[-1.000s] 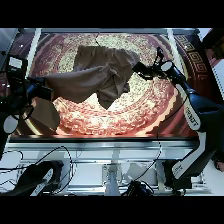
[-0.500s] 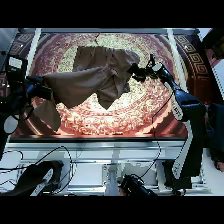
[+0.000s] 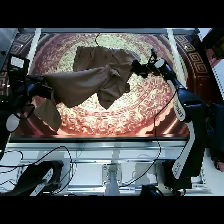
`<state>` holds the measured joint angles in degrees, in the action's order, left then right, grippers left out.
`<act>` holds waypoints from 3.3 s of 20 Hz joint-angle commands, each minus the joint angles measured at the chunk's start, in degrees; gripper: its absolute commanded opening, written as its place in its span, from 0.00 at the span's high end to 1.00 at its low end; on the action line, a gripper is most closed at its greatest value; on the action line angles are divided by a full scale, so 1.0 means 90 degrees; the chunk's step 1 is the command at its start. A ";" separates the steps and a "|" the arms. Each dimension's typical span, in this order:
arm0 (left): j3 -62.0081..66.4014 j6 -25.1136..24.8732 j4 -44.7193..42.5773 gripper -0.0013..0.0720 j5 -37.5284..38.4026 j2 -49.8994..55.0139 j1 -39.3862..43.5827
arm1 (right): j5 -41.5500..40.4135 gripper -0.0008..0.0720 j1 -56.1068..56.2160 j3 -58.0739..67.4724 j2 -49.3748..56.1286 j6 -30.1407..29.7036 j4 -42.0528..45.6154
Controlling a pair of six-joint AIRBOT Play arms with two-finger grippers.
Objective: Fold the clothes and pants, and hang the long-sleeved shirts on hangers.
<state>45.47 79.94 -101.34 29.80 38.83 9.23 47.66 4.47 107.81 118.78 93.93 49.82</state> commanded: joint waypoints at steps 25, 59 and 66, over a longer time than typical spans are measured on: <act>0.1617 0.2412 0.2837 0.96 -0.4592 0.3441 0.0000 | -0.3842 0.94 0.4675 -0.9175 -0.8561 0.3060 0.1766; -0.1498 0.0928 0.5331 0.14 0.0947 0.2582 0.1906 | -0.0585 0.37 -0.1999 -0.8954 -0.8837 -0.0571 0.2115; -0.1491 0.0843 0.6088 0.30 -0.0002 0.3735 0.2149 | -0.0583 0.38 -0.1999 -0.8956 -0.8837 -0.0571 0.2115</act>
<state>32.51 88.03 -50.00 33.19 68.84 27.73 42.37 -13.47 27.18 39.22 88.86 68.88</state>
